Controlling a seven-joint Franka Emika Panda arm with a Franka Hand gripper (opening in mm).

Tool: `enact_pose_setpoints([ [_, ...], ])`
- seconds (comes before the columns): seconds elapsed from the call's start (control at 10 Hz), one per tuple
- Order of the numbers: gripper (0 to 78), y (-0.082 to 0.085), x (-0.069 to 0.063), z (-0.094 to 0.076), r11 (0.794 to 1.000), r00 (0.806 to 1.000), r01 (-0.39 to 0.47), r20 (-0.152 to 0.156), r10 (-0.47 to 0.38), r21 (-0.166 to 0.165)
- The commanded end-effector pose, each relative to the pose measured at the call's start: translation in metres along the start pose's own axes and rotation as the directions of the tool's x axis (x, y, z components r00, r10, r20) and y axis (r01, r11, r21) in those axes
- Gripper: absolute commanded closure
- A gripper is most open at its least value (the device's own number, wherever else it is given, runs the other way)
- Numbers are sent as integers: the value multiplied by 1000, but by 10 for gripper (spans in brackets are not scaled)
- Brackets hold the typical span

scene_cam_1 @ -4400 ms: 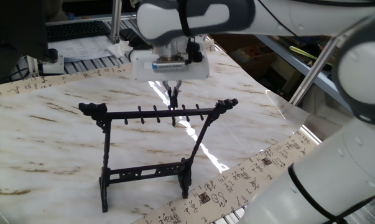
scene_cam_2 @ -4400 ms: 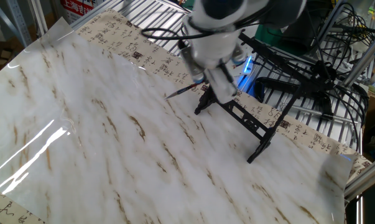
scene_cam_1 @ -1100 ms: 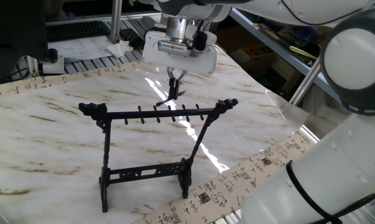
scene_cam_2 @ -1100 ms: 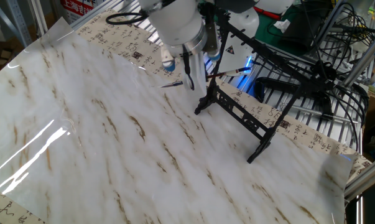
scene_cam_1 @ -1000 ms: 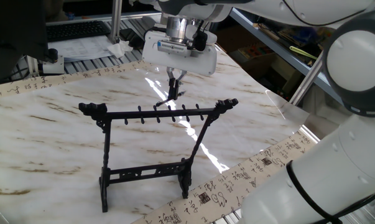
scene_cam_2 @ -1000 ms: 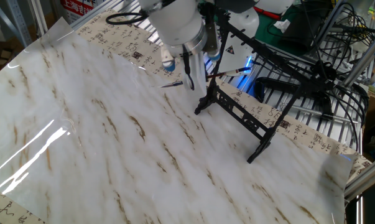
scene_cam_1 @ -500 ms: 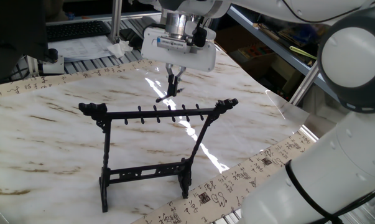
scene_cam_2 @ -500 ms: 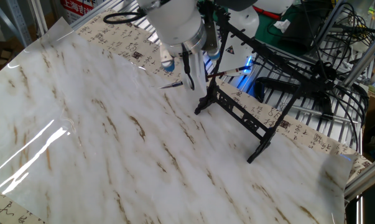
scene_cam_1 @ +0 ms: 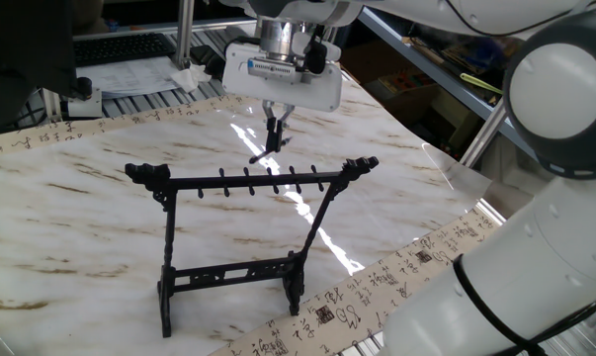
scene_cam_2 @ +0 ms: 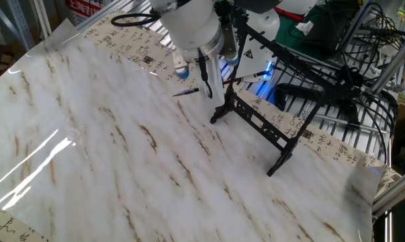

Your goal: Place the brush on the pen rack

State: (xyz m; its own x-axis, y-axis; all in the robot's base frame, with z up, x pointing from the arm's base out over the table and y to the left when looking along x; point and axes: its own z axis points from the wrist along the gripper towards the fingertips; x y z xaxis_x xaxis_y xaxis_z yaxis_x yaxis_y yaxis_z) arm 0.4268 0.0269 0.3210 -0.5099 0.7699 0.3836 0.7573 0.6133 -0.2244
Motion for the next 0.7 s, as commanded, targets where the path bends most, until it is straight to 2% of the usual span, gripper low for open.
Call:
enact_pose_setpoints([
  [0.1, 764, 22, -40, -40, 976, 965, 179, 172, -198, 121],
  [0.2, 764, 22, -40, -40, 976, 965, 179, 172, -198, 121],
  [0.3, 764, 37, -62, -59, 969, 950, 221, 200, -241, 114],
  [0.4, 764, 43, -70, -61, 966, 941, 234, 225, -252, 106],
  [0.5, 764, 46, -76, -60, 965, 933, 245, 249, -260, 91],
  [0.7, 764, 48, -76, -59, 960, 917, 268, 284, -279, 76],
])
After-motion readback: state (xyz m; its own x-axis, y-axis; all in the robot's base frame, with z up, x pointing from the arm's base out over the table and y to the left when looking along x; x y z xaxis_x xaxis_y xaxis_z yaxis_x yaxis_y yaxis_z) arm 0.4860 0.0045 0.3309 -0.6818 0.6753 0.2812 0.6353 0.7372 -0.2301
